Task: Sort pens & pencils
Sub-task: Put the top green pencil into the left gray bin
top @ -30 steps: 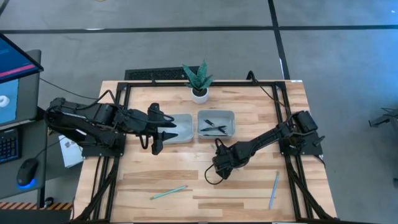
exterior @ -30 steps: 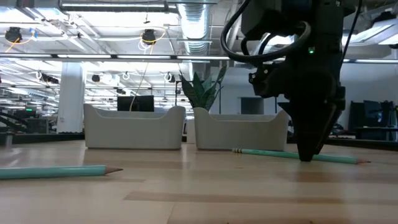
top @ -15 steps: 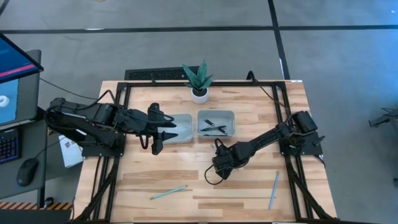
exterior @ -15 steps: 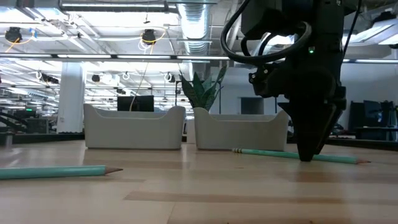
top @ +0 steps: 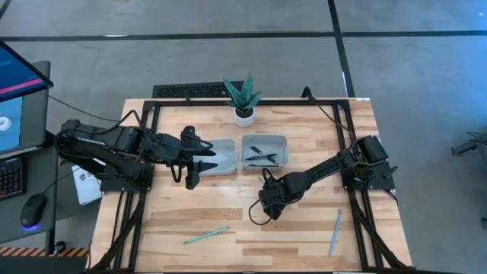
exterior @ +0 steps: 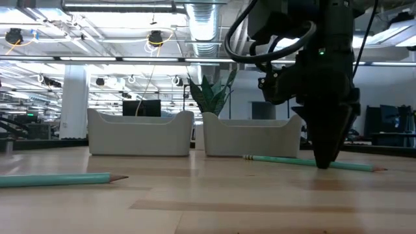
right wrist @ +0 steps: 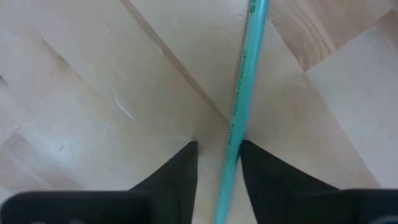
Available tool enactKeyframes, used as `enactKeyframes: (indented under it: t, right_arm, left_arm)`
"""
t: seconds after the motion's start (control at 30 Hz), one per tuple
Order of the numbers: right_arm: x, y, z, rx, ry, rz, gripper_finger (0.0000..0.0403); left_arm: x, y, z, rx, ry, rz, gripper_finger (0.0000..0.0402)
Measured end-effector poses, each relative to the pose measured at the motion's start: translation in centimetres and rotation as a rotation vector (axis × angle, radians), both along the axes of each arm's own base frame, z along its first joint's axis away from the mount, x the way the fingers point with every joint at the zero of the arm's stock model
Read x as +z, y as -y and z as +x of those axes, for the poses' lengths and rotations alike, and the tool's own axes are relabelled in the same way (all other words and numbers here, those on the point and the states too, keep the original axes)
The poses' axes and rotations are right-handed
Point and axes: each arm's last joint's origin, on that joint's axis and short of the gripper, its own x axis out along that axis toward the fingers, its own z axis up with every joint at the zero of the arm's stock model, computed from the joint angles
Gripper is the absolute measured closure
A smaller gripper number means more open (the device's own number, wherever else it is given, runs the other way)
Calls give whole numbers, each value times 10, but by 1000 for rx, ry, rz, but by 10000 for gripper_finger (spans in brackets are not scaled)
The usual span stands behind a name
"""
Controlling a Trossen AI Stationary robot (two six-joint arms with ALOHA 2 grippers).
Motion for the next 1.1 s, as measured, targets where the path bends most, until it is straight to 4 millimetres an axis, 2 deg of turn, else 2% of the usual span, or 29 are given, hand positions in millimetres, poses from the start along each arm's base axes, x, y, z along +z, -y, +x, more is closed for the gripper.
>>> enactKeyframes:
  t: [0.23,0.5,0.83,1.0,1.1]
  right_arm:
    - [0,-1,0,1,2,12,317]
    - [0,-1,1,3,6,12,362]
    - [2,-2,1,32,21,-3,359]
    - [10,-3,4,91,100,24,363]
    - [24,-3,8,127,197,71,361]
  left_arm:
    - [0,0,0,16,0,-27,232]
    - [-2,0,-1,17,-18,-37,232]
    - [-2,0,-1,16,-18,-37,232]
    - [-2,0,-1,16,-19,-36,232]
    - [-2,0,-1,16,-19,-36,232]
